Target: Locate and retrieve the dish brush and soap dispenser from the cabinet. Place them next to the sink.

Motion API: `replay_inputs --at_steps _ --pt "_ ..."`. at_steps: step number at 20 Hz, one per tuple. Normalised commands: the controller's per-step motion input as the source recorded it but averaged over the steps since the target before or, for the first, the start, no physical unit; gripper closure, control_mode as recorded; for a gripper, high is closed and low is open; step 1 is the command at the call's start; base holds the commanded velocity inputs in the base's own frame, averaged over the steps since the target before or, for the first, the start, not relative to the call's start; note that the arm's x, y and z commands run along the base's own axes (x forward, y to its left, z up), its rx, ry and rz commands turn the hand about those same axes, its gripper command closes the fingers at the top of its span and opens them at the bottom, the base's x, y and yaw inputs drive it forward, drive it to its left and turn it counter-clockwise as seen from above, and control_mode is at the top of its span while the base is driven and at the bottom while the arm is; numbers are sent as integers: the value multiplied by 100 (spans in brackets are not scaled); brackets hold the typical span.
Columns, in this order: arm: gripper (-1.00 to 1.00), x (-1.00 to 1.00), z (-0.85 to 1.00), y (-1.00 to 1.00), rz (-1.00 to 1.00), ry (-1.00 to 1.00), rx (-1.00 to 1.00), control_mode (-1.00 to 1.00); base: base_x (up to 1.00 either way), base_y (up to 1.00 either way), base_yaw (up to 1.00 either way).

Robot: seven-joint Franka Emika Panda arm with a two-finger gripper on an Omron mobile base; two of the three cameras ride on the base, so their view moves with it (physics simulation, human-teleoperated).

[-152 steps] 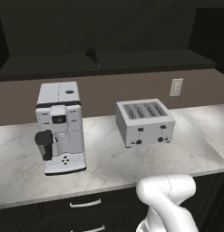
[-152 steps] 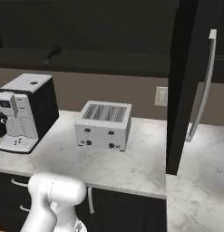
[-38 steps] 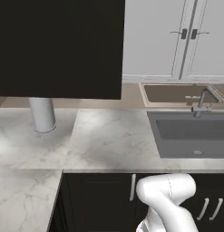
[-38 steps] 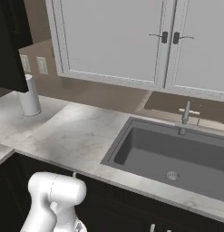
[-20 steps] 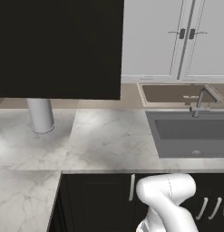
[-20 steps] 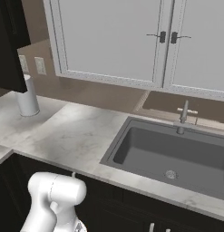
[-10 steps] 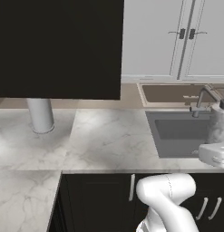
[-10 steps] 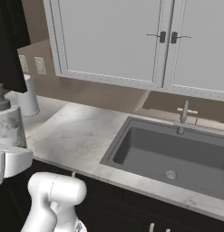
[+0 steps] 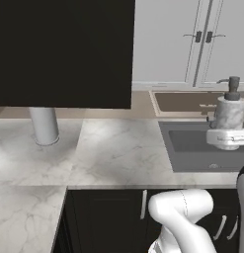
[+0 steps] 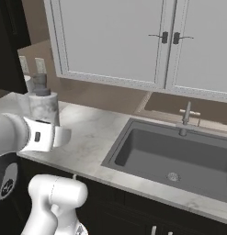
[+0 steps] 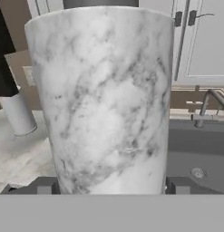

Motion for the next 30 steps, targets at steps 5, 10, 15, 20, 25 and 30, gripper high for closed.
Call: replay_inputs --at_steps 5,10,15,20,25,30 --pt "100 55 -52 -3 13 -1 -1 -100 0 0 0" --pt "100 55 -65 2 21 -3 -5 -100 0 0 0" --pt "100 30 -55 -8 18 -16 -4 -100 0 0 0" --pt "100 35 -34 -15 17 -20 3 -100 0 0 0" --pt "100 42 -24 0 25 3 6 -100 0 0 0" --pt "100 32 -27 5 21 8 0 -100 0 0 0"
